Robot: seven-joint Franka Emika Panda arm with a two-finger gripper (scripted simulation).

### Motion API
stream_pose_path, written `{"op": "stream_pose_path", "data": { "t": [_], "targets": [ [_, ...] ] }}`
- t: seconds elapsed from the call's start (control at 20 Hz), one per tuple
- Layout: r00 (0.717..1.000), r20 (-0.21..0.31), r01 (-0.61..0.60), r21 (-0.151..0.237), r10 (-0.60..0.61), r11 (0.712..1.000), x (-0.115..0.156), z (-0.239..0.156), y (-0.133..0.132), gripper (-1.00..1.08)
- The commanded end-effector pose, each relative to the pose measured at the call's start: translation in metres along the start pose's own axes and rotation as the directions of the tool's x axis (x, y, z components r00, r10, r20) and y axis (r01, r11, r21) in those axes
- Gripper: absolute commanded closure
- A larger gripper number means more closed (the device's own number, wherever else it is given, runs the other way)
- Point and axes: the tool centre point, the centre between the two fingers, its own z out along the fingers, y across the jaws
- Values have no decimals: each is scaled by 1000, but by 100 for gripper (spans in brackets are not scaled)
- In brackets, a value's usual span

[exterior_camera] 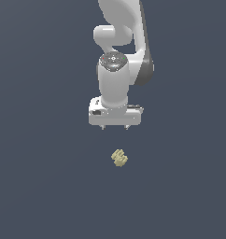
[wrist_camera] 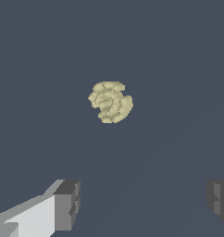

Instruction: Pick up the object and move it to a goal position.

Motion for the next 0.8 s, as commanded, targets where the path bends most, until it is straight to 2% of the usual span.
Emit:
{"op": "stream_pose_path", "data": {
  "t": [0.0,0.15,0.45,0.75],
  "targets": [
    [1000,0,0,0,0,1000,0,0,0,-92],
    [1000,-5,11,0,-11,1000,2,-1,-6,-92],
    [998,-30,55,-2,-55,998,9,-10,-35,-92],
    [998,-29,62,-3,-62,998,10,-8,-34,-92]
  ]
}}
